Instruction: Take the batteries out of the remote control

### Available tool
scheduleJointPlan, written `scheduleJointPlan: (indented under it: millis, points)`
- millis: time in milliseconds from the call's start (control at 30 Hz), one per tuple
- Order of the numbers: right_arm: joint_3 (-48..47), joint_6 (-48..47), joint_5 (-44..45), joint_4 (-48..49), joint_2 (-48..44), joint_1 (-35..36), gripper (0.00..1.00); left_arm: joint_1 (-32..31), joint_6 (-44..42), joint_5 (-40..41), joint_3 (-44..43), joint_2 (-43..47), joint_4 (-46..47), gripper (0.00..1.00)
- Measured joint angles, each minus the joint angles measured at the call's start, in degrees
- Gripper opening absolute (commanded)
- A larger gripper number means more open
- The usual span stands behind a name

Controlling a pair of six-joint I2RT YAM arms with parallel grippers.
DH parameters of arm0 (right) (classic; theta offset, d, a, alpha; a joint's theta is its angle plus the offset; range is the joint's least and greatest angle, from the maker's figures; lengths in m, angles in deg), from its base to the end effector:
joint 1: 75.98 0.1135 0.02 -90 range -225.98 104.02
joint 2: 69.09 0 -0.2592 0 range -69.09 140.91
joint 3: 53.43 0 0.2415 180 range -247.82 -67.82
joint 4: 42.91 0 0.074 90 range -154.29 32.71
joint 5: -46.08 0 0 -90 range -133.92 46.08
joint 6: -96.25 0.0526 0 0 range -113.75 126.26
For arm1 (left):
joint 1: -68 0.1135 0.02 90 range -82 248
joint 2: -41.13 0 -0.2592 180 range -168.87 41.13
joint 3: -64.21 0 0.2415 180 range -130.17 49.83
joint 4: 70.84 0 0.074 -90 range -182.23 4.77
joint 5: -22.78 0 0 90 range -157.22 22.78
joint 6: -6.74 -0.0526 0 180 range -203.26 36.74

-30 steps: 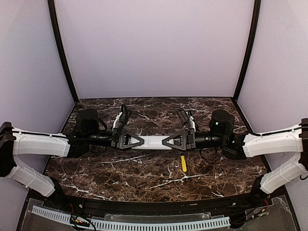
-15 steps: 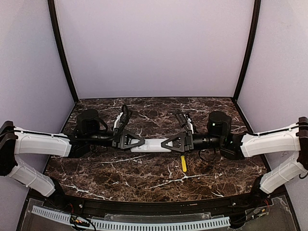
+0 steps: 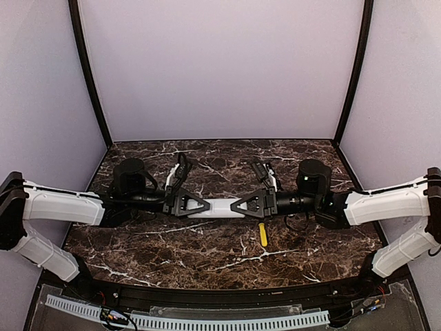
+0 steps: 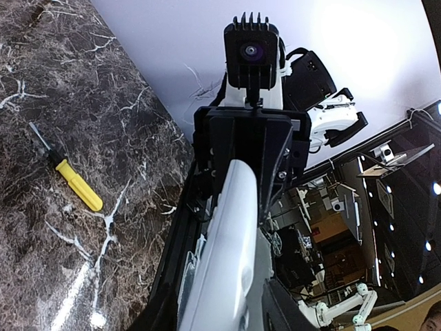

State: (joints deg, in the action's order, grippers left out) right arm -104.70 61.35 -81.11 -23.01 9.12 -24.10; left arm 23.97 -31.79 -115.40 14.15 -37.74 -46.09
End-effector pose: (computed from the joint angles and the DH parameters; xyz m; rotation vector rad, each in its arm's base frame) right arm 0.1586 0.2536 0.2436 -0.5398 2.0208 1.8260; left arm 0.1815 -0.2300 0.2437 0.6559 1.9165 -1.8516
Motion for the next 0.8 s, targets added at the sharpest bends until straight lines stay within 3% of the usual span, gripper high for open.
scheduleJointPlan:
  millis: [700,800]
  points:
    - [0.39,-0.33,0.09,1.55,-0.63,-0.11,0.00,-0.48,0.04,-1.64,-0.98,-1.01,1.95,0.01]
    - [0.37,-1.18,0.37,0.63,-1.18,-0.11,0.12,-0.52,-0.39,-1.70,-1.27,-1.01,1.75,0.00]
